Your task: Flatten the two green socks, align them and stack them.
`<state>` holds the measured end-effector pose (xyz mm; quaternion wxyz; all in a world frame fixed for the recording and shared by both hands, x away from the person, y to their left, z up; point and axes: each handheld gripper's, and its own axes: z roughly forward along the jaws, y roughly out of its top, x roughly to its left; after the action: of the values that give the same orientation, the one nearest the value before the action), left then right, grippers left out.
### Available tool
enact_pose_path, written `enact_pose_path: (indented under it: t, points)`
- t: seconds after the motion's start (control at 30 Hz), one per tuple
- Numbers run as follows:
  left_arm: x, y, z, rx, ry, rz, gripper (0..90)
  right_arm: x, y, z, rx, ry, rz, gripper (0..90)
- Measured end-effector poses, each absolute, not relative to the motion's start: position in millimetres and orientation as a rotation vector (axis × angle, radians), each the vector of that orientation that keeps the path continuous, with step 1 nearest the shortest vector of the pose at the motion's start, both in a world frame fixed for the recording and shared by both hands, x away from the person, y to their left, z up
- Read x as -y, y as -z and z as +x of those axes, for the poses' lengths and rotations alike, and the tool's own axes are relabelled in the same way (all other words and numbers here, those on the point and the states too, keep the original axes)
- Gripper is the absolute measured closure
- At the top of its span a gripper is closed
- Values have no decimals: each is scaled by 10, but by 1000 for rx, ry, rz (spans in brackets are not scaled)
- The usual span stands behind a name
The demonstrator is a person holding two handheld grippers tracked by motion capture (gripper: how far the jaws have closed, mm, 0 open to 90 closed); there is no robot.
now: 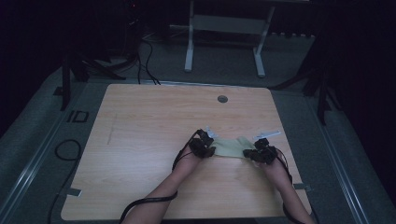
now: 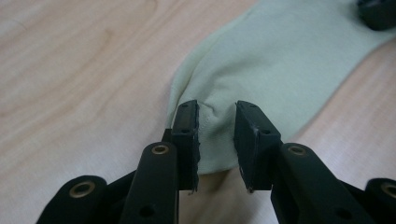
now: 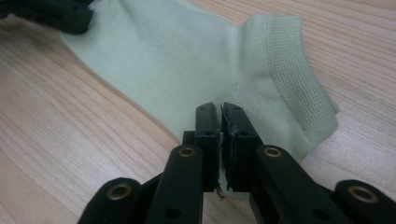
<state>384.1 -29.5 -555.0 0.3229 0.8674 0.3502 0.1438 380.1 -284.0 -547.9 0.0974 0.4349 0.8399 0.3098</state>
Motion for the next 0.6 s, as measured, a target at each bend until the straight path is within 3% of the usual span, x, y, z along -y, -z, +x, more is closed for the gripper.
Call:
enact_pose_path:
  t: [0.17,0.4,0.6]
  points:
    - [268,5556,3794,-908,-364,2274,682,2811,5470,3793,-2487,-894,1279,836]
    - [257,5530,3776,-867,-310,2225,557,2809,5461,3804,-2497,-917,1291,773]
    - [274,5407,3701,-841,-291,2196,449,2807,5395,3788,-2482,-1010,1236,494]
